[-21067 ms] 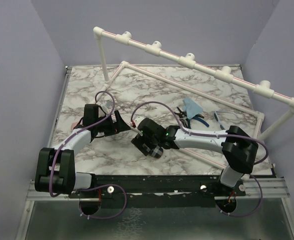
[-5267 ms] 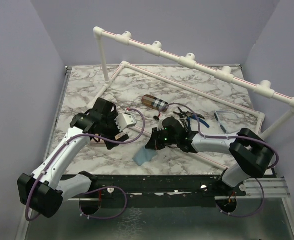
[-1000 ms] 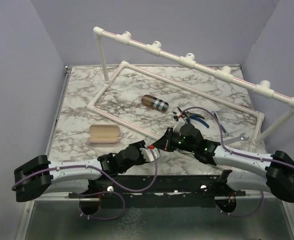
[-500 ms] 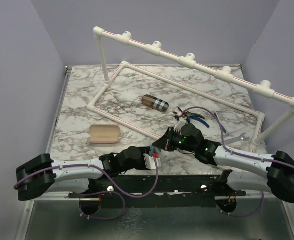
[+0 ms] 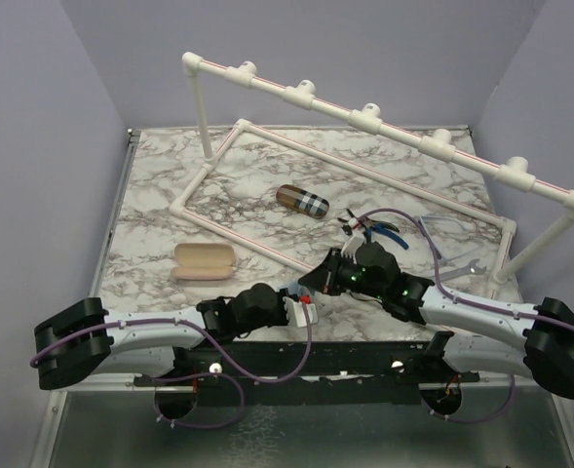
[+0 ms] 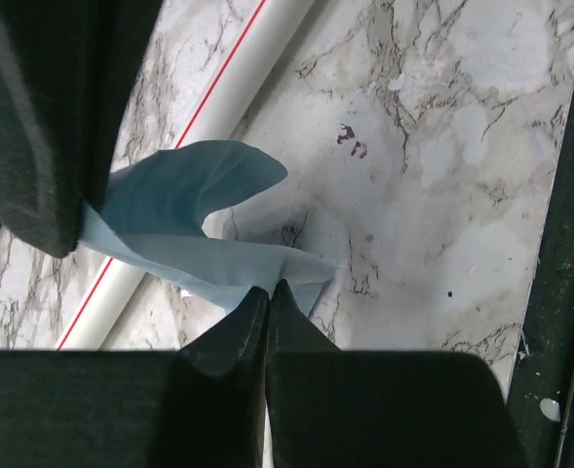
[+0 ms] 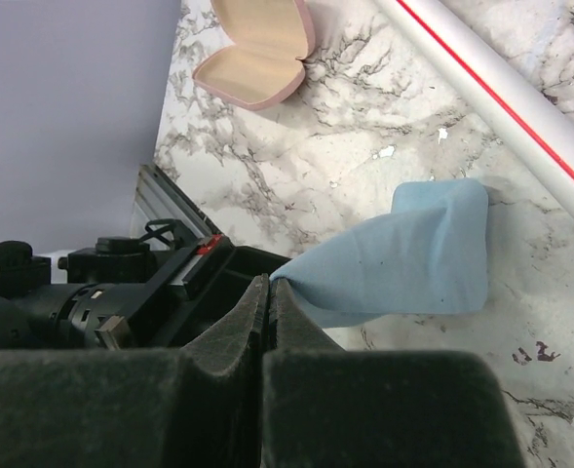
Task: Organize the sunglasses
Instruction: Fold the glasses cleaning cloth at the center of the board.
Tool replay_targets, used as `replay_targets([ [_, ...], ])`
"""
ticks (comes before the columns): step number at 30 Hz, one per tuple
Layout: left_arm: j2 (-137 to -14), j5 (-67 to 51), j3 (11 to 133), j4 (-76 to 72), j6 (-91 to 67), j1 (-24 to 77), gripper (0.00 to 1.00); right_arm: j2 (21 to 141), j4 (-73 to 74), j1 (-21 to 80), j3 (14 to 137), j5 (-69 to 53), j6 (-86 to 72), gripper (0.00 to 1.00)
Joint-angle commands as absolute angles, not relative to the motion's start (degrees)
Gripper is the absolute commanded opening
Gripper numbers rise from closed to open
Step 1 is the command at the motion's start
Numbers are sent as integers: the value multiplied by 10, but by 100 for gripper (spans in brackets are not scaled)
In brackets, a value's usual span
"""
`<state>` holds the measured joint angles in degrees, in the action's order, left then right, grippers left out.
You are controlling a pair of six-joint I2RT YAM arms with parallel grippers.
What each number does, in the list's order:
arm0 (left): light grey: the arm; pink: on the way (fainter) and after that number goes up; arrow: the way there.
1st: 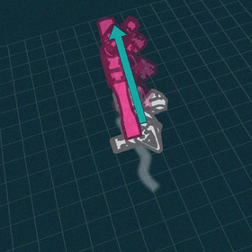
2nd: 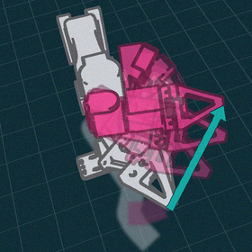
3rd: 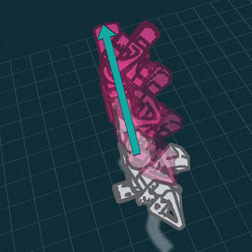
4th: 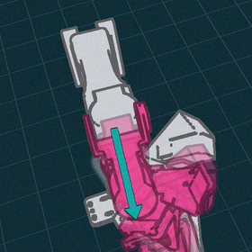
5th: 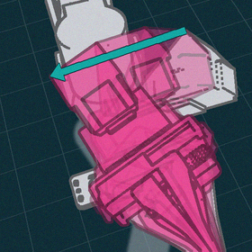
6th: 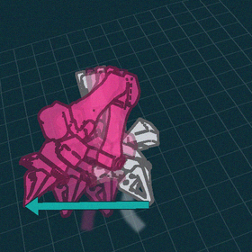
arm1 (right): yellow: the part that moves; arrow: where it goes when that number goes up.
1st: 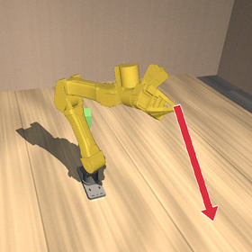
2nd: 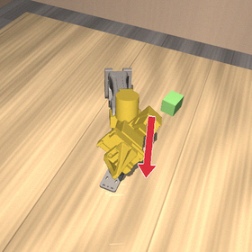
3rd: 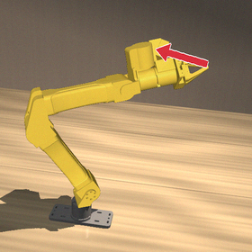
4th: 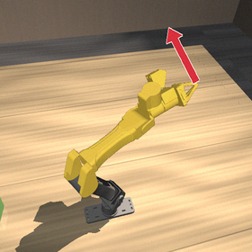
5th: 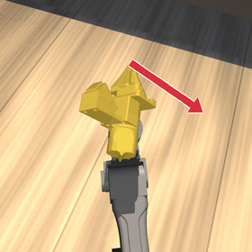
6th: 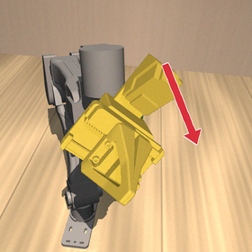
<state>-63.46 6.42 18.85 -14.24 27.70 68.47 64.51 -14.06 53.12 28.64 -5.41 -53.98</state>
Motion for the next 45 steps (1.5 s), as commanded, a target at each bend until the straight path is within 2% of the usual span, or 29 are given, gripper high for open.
replay_targets([
  [1, -621, 70, 219, -137, 265, 684, 0, 624, -137, 527, 272, -37, -539, 0],
  [10, -577, 175, 284, 60, 345, 684, 0, 634, -78, 526, 309, -48, -496, 1],
  [16, -568, 239, 324, 167, 423, 682, 0, 697, -58, 512, 375, -65, -438, 1],
  [23, -556, 272, 327, 171, 540, 645, 0, 749, -16, 480, 444, -84, -367, 0],
  [32, -598, 260, 395, 164, 581, 611, 0, 799, 78, 480, 536, -109, -292, 1],
  [39, -586, 248, 354, 197, 565, 621, 0, 813, 53, 483, 505, -150, -315, 1],
  [45, -580, 226, 328, 260, 491, 667, 0, 849, 5, 527, 461, -201, -370, 1],
])
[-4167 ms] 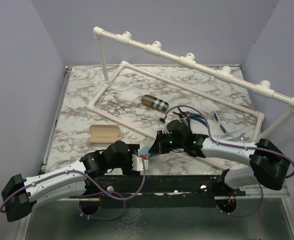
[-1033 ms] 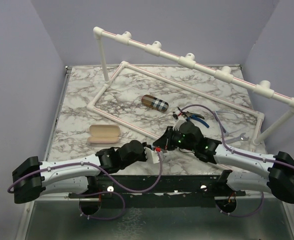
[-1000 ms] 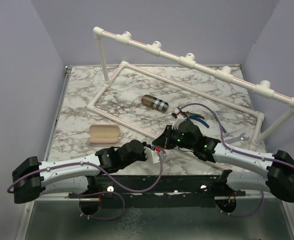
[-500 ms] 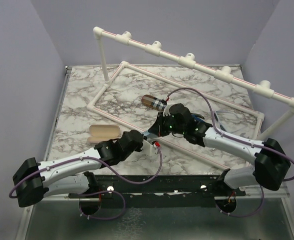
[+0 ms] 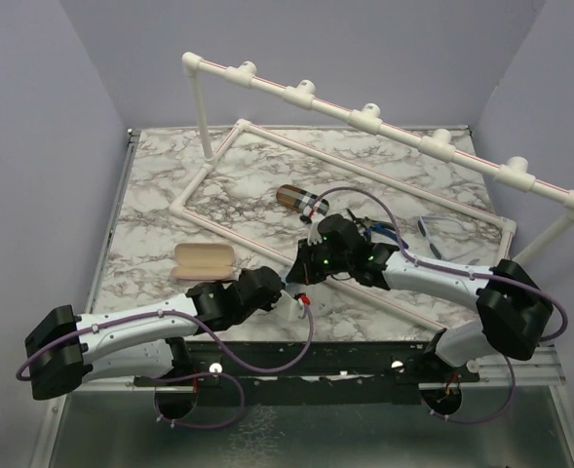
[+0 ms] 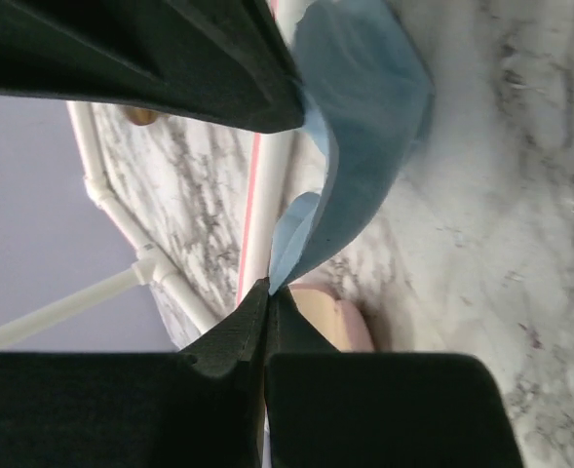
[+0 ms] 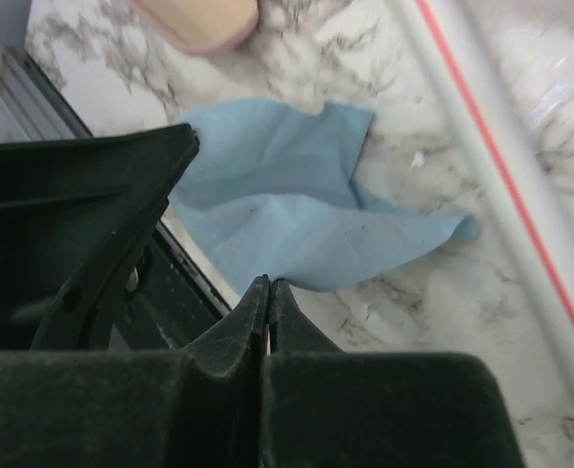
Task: Organize the sunglasses
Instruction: Fold the glasses cleaning cloth at the center of the board.
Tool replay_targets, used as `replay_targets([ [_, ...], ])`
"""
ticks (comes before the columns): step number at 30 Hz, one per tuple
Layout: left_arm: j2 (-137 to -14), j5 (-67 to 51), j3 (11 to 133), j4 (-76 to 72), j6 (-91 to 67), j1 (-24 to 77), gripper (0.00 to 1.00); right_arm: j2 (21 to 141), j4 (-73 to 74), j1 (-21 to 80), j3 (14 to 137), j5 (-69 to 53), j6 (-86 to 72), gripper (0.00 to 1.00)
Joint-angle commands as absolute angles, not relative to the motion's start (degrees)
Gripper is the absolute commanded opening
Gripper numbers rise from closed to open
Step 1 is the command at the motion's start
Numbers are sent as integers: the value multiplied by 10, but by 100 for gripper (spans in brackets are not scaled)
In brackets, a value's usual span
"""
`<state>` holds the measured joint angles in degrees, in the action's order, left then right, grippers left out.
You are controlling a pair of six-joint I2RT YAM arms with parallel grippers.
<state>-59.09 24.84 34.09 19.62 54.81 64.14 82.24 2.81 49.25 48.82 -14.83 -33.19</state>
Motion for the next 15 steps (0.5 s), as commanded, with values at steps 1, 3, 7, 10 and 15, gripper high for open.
replay_targets([
  [1, -579, 221, 325, 275, 478, 674, 0, 852, -3, 533, 454, -203, -378, 0],
  [3, -576, 210, 321, 308, 459, 688, 0, 853, -18, 541, 437, -202, -394, 1],
  [7, -570, 181, 321, 360, 435, 713, 0, 849, -30, 561, 412, -204, -423, 1],
  [10, -577, 154, 325, 373, 417, 730, 0, 861, -31, 588, 413, -214, -439, 1],
  [15, -578, 118, 314, 393, 395, 745, 0, 874, -54, 611, 397, -219, -476, 1],
])
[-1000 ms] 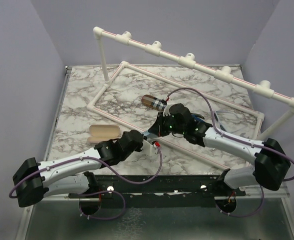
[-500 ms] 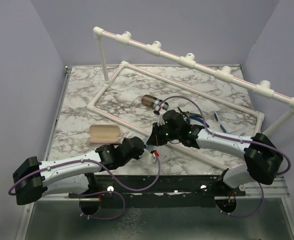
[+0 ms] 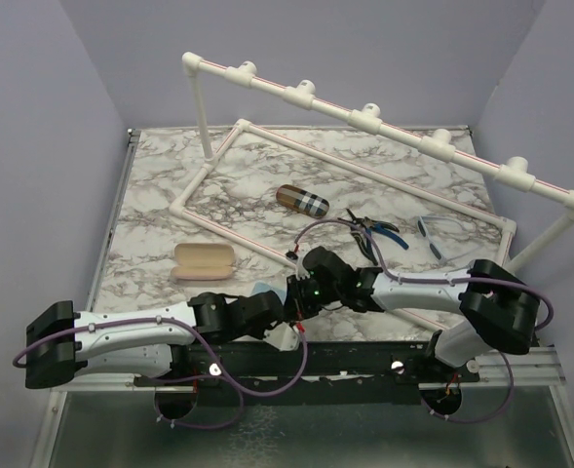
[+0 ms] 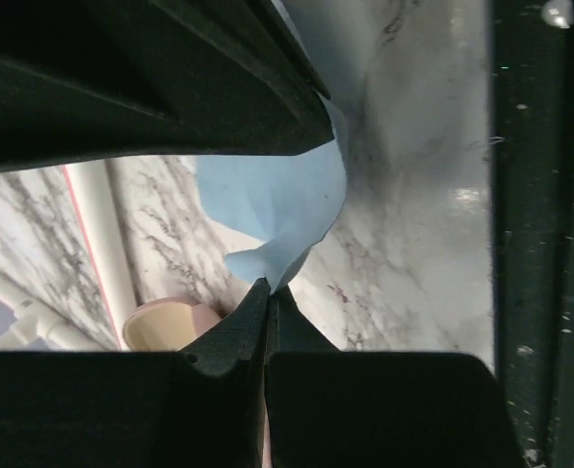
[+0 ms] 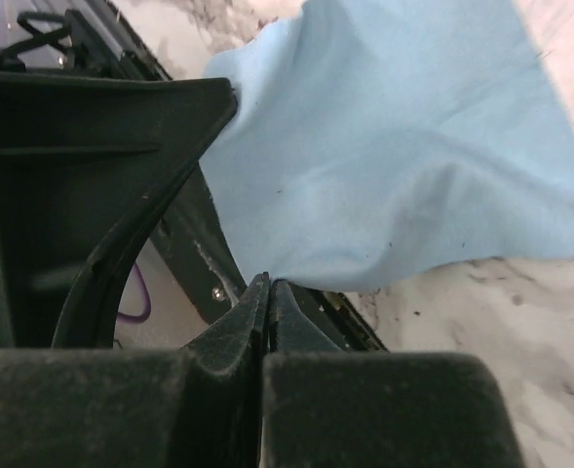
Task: Organize the sunglasses
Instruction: Fold the glasses cleaning cloth at the center of the board.
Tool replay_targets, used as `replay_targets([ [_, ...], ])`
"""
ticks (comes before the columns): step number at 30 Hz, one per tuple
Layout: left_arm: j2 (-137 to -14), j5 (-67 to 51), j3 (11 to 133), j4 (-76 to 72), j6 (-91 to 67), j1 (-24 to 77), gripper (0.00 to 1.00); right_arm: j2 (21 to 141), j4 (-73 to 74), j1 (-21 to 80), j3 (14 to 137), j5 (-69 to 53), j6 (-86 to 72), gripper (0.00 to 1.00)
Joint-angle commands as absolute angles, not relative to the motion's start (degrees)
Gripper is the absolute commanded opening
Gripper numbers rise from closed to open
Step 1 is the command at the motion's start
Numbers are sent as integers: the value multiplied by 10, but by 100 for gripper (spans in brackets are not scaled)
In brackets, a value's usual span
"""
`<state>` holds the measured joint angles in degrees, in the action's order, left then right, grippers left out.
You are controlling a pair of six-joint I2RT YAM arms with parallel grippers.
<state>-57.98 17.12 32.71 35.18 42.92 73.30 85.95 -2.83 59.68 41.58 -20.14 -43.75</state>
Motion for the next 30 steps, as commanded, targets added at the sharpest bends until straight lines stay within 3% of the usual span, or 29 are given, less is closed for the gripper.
replay_targets([
  [1, -577, 111, 310, 397, 393, 745, 0, 875, -61, 611, 389, -215, -481, 1],
  [3, -576, 101, 304, 398, 389, 745, 0, 876, -79, 610, 375, -209, -493, 1],
  [14, -600, 106, 301, 365, 370, 743, 0, 873, -65, 607, 355, -201, -481, 31],
  [21, -630, 90, 316, 368, 357, 724, 0, 817, -44, 601, 328, -183, -389, 36],
  [30, -692, 27, 369, 387, 358, 634, 0, 749, -134, 601, 266, -159, -278, 42],
])
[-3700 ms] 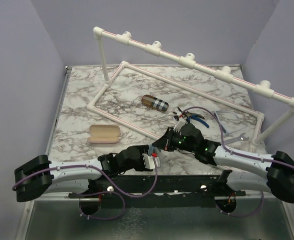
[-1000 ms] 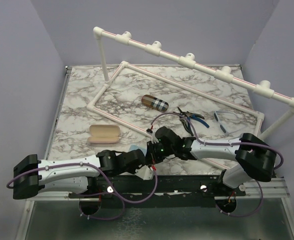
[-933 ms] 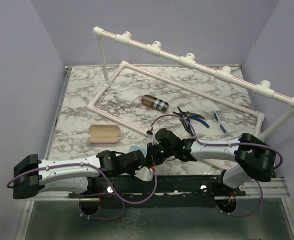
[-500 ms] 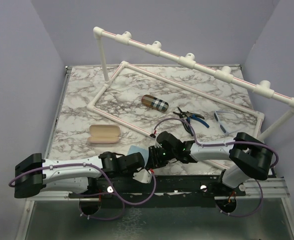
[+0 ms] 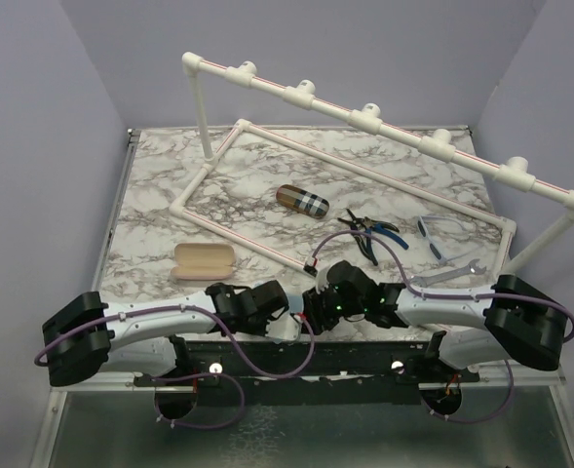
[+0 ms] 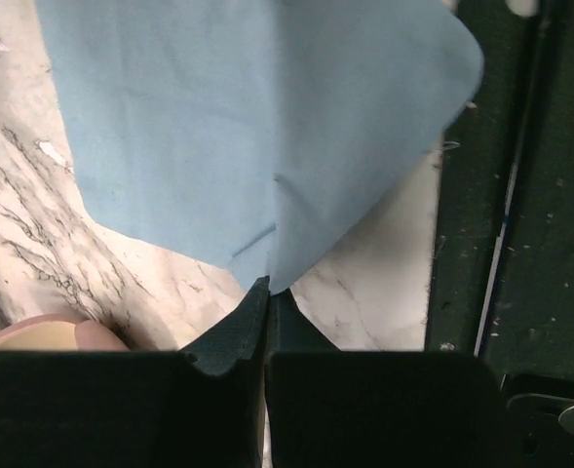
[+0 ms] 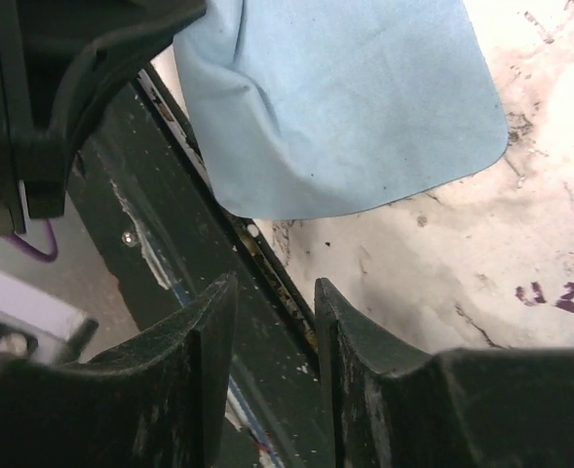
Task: Organize the sunglasses
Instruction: Fold the glasses cleaning cloth at the center of the board.
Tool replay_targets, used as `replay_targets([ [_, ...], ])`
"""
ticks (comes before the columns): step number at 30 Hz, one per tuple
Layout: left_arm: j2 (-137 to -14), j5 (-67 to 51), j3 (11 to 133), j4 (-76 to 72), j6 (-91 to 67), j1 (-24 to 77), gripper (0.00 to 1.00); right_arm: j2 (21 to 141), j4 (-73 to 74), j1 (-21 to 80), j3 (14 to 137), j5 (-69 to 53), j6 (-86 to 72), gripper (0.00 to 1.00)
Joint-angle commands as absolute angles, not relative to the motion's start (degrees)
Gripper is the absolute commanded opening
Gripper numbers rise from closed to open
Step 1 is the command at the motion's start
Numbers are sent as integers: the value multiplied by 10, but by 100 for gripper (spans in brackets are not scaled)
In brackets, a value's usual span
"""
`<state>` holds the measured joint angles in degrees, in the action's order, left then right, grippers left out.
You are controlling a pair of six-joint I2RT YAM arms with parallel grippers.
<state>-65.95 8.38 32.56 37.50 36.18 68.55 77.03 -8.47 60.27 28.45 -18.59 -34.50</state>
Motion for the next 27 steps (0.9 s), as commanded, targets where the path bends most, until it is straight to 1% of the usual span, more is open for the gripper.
replay_targets([
  [1, -704, 17, 380, 394, 361, 616, 0, 743, -142, 601, 262, -156, -276, 42],
  [3, -724, 1, 396, 416, 371, 594, 0, 728, -148, 601, 255, -140, -278, 43],
  [7, -746, -20, 418, 435, 382, 588, 0, 713, -130, 601, 251, -126, -280, 43],
  [13, -792, -33, 453, 450, 402, 563, 0, 650, -164, 601, 193, -106, -310, 43],
  [18, -829, -54, 499, 490, 405, 527, 0, 595, -103, 601, 194, -67, -319, 43],
  [22, -840, -51, 517, 501, 413, 516, 0, 567, -21, 599, 203, -13, -346, 45],
  [27, -881, -54, 539, 534, 410, 499, 0, 551, 28, 597, 216, -8, -362, 45],
])
